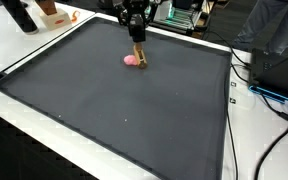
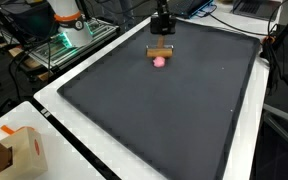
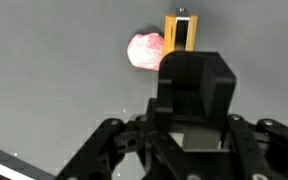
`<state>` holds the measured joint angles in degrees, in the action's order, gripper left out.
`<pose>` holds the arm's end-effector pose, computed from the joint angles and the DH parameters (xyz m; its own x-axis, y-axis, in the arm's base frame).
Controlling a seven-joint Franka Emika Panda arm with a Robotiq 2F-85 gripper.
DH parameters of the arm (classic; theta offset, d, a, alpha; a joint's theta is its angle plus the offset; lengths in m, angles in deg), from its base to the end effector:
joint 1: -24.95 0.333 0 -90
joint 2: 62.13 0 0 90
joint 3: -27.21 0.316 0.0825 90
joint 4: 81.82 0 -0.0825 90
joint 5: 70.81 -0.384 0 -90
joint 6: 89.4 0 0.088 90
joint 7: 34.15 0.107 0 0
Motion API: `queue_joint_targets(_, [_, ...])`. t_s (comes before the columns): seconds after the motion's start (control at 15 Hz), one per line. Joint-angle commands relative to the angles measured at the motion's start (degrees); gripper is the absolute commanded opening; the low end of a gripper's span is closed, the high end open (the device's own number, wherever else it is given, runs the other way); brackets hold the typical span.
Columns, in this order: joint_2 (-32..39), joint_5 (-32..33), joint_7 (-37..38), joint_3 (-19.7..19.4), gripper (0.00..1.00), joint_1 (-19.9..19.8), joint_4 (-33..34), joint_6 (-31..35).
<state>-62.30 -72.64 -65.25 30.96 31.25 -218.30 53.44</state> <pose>0.4983 0.0881 0.3323 0.7629 0.6374 0.1084 0.6373 -0.7696 0.0399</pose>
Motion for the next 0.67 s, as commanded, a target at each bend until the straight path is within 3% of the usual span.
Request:
queue_joint_targets(0.0, [0.7,4.7,4.1,0.6,0.24,-0.4,-0.5,2.2])
queue_joint_targets(0.6, [2.6,9.9,10.3,0.4,0.24,-1.0,-0.1,2.5])
